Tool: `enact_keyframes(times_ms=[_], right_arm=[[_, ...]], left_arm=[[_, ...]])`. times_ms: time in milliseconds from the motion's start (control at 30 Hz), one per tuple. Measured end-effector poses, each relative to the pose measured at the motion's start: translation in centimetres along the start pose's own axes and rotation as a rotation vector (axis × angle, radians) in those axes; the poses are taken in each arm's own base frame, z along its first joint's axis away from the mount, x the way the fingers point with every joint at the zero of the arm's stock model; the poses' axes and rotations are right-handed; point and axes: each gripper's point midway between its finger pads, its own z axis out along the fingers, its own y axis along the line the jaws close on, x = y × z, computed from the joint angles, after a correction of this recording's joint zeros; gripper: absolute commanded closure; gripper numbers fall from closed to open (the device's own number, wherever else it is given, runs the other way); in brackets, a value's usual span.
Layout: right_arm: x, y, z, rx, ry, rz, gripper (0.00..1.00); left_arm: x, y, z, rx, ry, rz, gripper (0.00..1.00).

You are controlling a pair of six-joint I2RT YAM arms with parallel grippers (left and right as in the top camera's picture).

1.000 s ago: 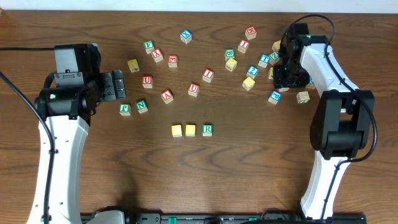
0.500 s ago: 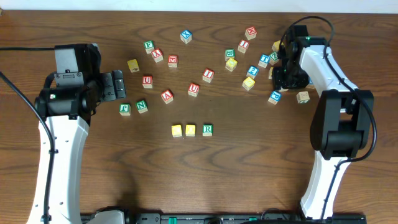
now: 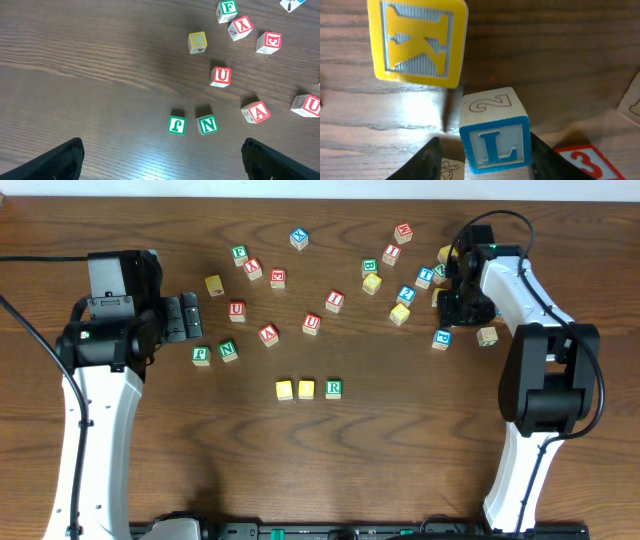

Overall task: Spell out CORL
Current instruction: 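Lower the right gripper onto the blue L block and grasp it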

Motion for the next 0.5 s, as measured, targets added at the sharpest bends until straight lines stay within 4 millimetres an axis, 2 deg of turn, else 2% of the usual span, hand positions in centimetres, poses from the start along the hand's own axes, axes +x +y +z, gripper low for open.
enact_keyframes(times_ms=[500], right_arm=[[-0.49,-0.02,0.00,0.001,-0.020,-0.003,0.71]], left_arm=[[0.00,0.00,0.00,0.000,0.000,0.000,0.01]])
